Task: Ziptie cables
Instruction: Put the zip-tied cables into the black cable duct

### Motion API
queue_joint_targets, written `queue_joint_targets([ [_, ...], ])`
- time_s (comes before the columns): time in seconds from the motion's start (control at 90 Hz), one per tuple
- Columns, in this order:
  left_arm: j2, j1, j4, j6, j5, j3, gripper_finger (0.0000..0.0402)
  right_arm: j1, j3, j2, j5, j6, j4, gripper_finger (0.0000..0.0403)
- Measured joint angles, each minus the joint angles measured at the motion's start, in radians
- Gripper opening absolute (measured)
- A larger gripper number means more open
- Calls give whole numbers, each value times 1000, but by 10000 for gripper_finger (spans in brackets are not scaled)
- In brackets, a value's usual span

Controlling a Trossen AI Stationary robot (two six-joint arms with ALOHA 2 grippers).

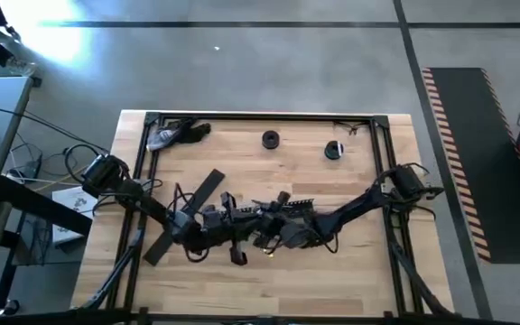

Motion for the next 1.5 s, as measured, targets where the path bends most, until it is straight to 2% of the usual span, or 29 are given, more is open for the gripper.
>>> queue_joint_targets([
  [0.2, 0, -20, 18, 14, 2, 0, 5, -4, 0, -57, -12, 55, -224, 20],
  [0.256, 0, -22, 19, 15, 2, 0, 5, -6, 0, -84, -18, 90, -317, 8],
  [0.356, 0, -24, 21, 13, 4, 0, 5, -6, 0, -151, -20, 154, -505, 8],
  [0.467, 0, -24, 21, 11, 7, 0, 5, 3, 0, -253, -68, 241, -767, 3],
  [0.656, 3, -1, 10, -30, 58, 0, 5, 32, 2, -443, -246, 404, -1167, 2],
  [0.889, 12, 63, -47, -140, 161, 9, 5, 79, 3, -638, -445, 551, -1438, 0],
  [1.078, 100, 105, -69, -186, 177, 63, 5, 93, 3, -691, -456, 694, -1673, 0],
  [1.289, 205, 132, -74, -243, 204, 134, 5, 92, 2, -684, -463, 781, -1834, 0],
  [1.5, 229, 143, -87, -257, 214, 162, 5, 94, 2, -685, -510, 930, -2030, 1],
])
